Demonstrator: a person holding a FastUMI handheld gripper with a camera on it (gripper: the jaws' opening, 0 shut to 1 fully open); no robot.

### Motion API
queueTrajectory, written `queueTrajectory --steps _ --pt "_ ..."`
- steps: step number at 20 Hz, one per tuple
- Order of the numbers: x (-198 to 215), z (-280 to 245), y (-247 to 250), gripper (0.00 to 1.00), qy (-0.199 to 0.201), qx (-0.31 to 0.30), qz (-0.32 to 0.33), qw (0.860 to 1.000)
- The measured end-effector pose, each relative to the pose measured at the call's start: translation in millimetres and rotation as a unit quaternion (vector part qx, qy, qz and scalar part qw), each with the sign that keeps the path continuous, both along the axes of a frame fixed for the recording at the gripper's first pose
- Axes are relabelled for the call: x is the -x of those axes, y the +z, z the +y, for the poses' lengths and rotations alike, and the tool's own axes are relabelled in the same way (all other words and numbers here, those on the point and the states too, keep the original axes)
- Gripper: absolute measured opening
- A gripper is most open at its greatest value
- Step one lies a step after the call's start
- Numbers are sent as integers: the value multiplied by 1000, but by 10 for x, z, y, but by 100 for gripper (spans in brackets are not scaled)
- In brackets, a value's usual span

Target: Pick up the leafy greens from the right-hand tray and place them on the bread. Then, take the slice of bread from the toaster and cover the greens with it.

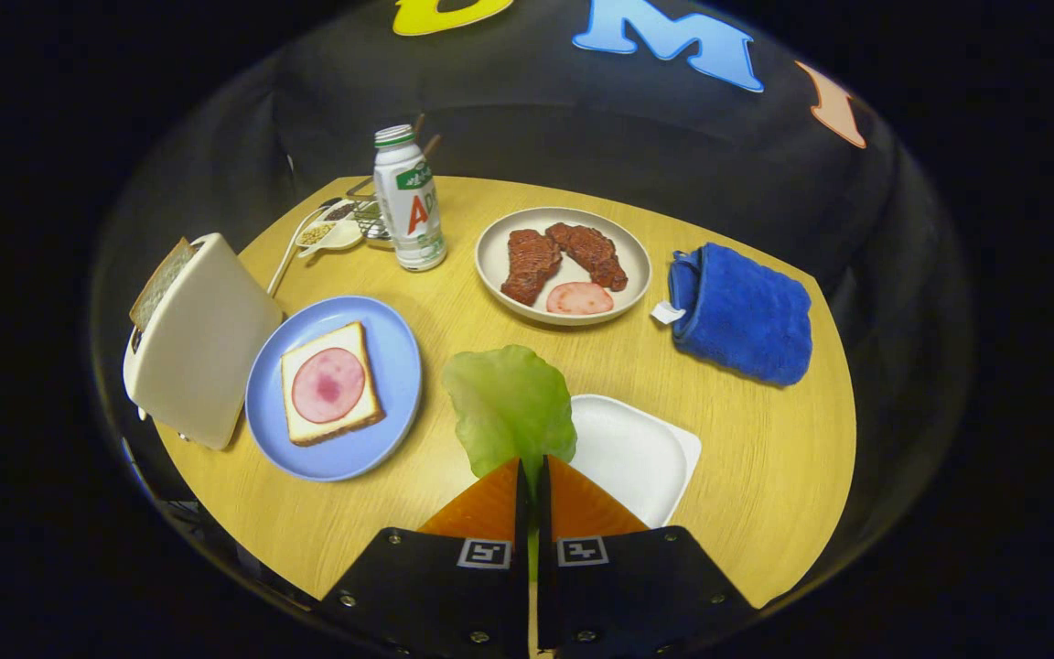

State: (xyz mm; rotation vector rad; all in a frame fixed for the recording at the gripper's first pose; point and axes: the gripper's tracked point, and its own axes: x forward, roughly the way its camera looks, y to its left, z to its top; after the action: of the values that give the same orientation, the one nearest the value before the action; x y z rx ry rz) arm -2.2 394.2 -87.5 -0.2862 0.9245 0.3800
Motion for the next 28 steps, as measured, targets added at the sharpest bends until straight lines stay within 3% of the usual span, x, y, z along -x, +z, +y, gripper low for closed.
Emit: queueTrajectory --steps 7,18,20,21,22,23,28 --pt "118 859 158 4 70 -1 -15 997" --pt "48 1525 -52 4 98 26 -14 995" --pt "96 1617 -95 9 116 31 -14 993" --pt "124 1678 -77 21 127 29 -15 991" --pt "127 1718 -102 25 133 26 -18 991" --pt "149 1738 -73 40 138 27 -21 990" --pt "147 1701 0 41 140 37 -32 989"
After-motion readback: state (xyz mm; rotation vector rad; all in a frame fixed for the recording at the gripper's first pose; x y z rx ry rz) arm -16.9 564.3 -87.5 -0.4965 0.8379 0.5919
